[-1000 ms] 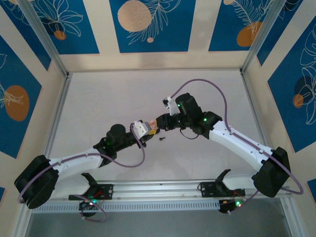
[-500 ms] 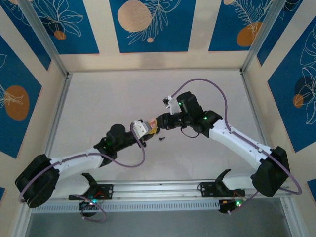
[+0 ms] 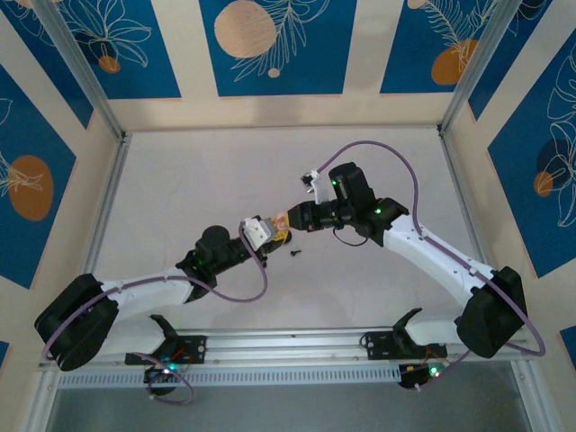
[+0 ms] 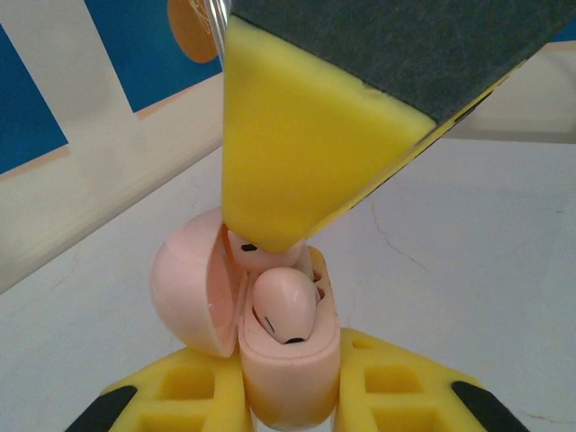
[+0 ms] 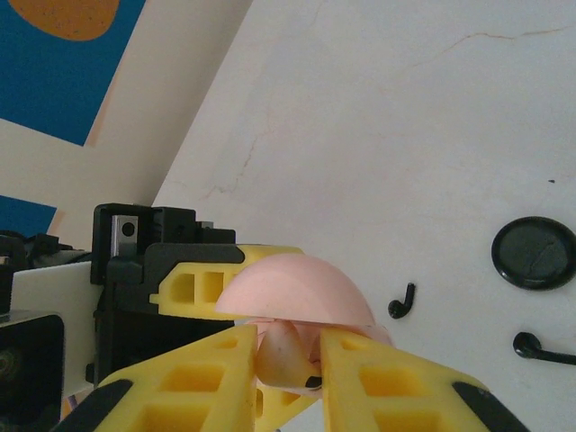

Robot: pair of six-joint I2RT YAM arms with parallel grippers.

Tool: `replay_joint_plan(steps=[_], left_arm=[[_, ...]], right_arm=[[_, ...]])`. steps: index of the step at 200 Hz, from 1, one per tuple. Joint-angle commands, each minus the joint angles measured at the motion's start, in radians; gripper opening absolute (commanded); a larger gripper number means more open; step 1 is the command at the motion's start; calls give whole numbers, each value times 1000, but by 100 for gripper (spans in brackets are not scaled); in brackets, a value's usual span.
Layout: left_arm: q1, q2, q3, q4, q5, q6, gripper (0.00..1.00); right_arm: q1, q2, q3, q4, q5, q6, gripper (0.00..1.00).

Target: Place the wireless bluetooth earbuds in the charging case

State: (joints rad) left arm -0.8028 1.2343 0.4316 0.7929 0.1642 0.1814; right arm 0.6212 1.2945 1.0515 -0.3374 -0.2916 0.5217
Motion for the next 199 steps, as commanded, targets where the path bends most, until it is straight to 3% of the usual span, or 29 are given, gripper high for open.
replay_joint_plan(steps=[1, 48, 171, 199], left_arm=[[-9, -8, 12, 116, 15, -20, 20], [-9, -11, 15, 114, 15, -19, 20], [-9, -43, 22, 59, 0, 16, 19], [-10, -47, 22, 48, 1, 21, 19]], right_arm=[[-2, 15, -18, -69, -5, 16, 21], [17, 13, -6, -103, 58, 67, 19], [94, -7, -57, -92, 203, 422, 14], [94, -20, -50, -73, 191, 402, 21]])
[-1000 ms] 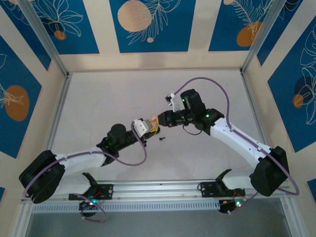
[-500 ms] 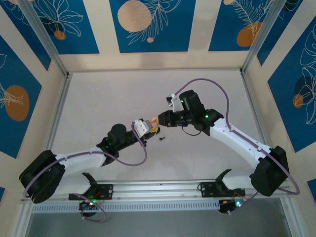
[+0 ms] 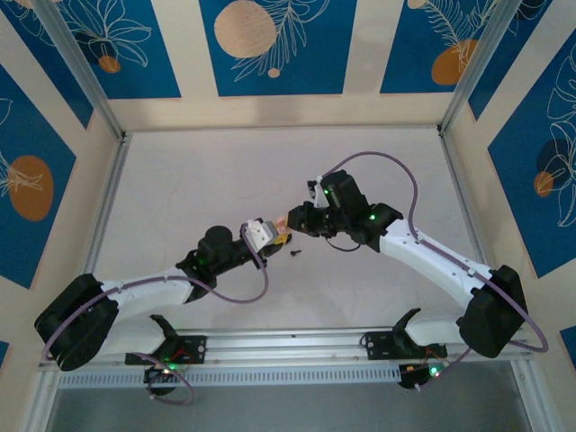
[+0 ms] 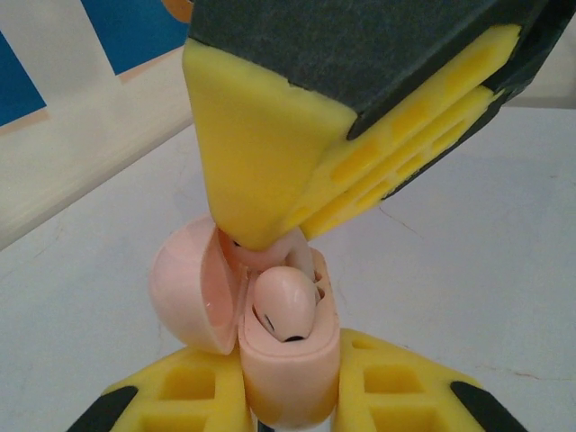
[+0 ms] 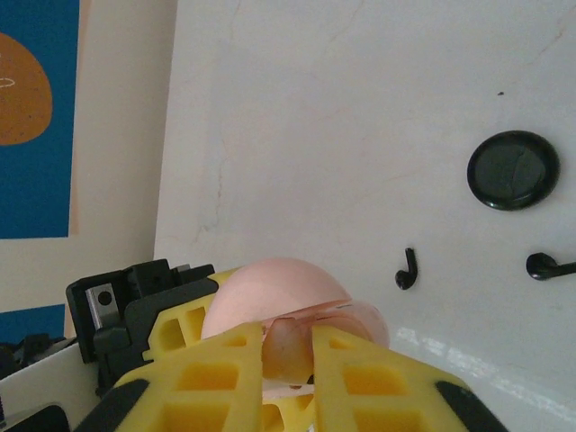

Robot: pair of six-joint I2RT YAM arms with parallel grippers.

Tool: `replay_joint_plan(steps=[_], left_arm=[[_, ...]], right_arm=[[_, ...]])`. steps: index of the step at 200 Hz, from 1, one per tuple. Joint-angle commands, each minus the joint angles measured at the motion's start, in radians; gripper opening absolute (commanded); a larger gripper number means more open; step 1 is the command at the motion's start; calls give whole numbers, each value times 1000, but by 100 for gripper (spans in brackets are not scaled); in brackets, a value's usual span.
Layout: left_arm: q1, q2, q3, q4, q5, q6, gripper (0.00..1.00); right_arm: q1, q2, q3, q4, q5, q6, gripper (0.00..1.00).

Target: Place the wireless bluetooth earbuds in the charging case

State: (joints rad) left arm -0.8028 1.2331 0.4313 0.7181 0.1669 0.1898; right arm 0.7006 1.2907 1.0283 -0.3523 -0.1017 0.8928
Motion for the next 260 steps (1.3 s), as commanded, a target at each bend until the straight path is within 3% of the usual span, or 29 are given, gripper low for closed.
replay_joint_plan(steps=[1, 95, 135, 201, 260], left_arm=[[-9, -47, 22, 123, -2, 13, 20], [-9, -70, 15, 89, 0, 27, 20], [-9, -73, 16, 78, 28, 32, 20], [-9, -86, 22, 45, 102, 37, 20], [-10, -98, 32, 11, 181, 56, 20]], right_arm=[[14, -18, -26, -56, 1, 30, 22], [-28, -80, 25, -63, -64, -146, 37], [-49, -132, 40, -77, -111, -276, 39], [-113, -173, 76, -151, -236, -664, 38], [-152, -192, 27, -142, -403, -1173, 34]])
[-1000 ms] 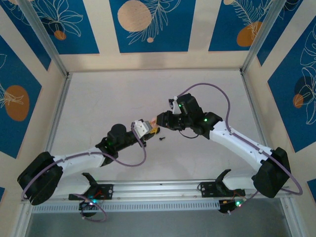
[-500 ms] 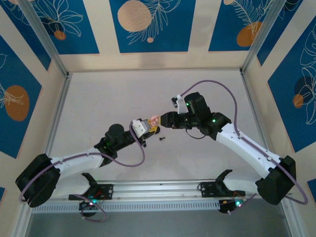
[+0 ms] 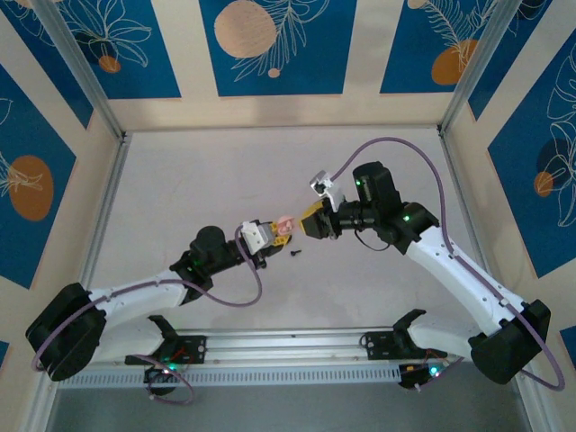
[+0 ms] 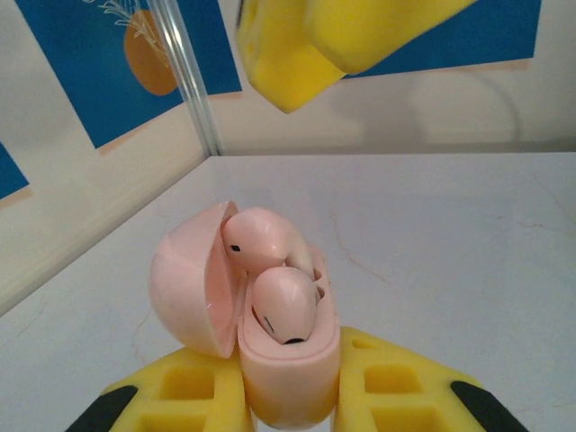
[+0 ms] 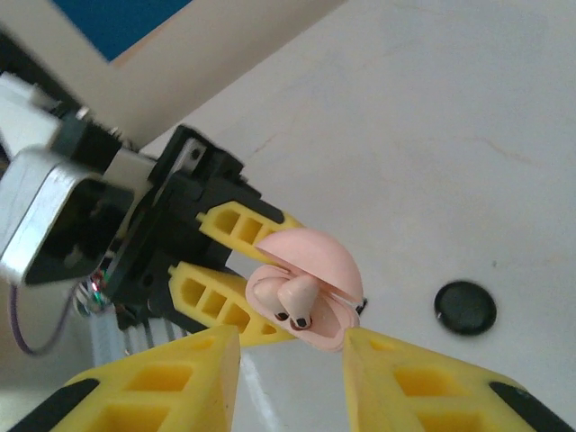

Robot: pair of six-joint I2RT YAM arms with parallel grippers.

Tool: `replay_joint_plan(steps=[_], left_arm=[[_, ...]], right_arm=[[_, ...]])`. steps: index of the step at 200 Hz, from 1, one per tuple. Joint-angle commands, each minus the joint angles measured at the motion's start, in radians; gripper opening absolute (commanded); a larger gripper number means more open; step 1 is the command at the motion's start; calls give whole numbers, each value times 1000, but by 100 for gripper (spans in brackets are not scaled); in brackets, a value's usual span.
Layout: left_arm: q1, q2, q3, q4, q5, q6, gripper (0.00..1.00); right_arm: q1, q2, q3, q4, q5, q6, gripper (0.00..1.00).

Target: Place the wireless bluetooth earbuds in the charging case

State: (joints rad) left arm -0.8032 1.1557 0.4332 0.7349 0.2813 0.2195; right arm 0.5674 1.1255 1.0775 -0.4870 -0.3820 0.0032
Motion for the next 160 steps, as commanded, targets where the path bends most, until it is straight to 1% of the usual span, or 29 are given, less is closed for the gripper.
replay_joint_plan(steps=[1, 16, 32, 46, 84, 160], left_arm=[[-10, -20, 30, -6, 67, 27, 20], [-10, -21, 27, 1, 79, 35, 20], [-8, -18, 21, 13, 85, 42, 20], [-9, -16, 16, 22, 90, 47, 20], [-8, -17, 15, 20, 91, 52, 20], [-9, -25, 15, 15, 81, 54, 20]], right_arm=[[-20, -29, -24, -6, -126, -292, 34], [-31, -35, -49, 7, -170, -401, 33], [-49, -28, -64, 26, -202, -448, 32], [-63, -18, -73, 44, -232, -444, 32], [-73, 5, -100, 92, -250, -441, 31], [-70, 37, -105, 97, -284, -408, 29]])
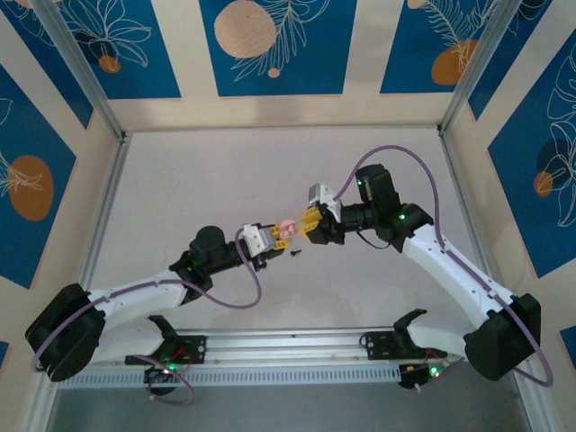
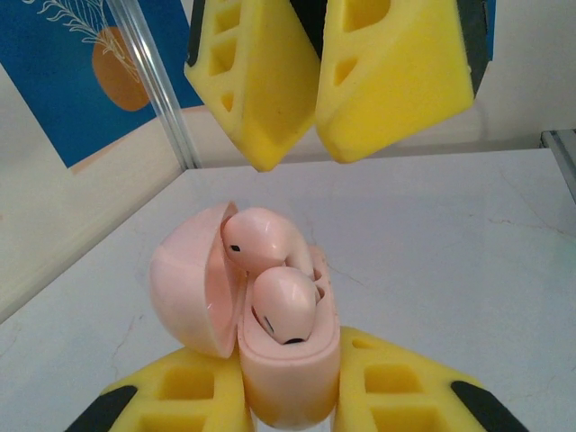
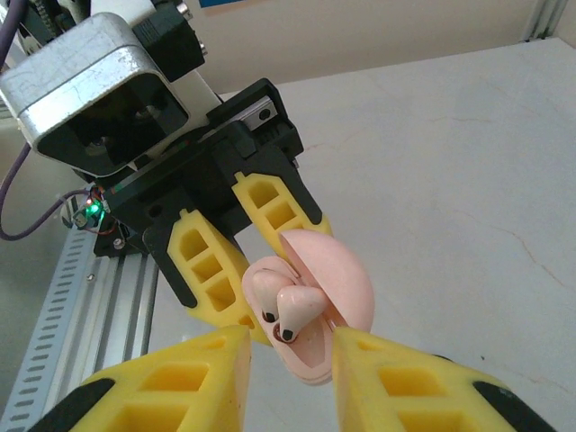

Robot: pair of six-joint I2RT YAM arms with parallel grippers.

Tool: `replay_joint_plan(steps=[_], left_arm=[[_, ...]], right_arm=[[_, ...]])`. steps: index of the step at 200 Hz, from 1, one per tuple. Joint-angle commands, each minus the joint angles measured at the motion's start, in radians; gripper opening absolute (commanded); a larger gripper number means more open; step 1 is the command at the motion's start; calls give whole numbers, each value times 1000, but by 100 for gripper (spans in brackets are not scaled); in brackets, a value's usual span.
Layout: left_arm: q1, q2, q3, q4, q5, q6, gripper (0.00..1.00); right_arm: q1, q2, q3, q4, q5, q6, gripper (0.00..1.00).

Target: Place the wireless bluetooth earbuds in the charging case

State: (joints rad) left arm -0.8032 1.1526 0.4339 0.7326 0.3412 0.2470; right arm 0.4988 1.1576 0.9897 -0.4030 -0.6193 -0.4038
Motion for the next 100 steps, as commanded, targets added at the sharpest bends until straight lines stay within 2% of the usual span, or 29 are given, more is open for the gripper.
replay_joint_plan(steps=[1, 100], left_arm=[[-9, -22, 14, 17, 21, 27, 20], [-9, -25, 22, 3, 19, 25, 20]], right_arm=[[-1, 5, -18, 13, -46, -1, 29], [30, 56, -11, 16, -45, 24, 25]])
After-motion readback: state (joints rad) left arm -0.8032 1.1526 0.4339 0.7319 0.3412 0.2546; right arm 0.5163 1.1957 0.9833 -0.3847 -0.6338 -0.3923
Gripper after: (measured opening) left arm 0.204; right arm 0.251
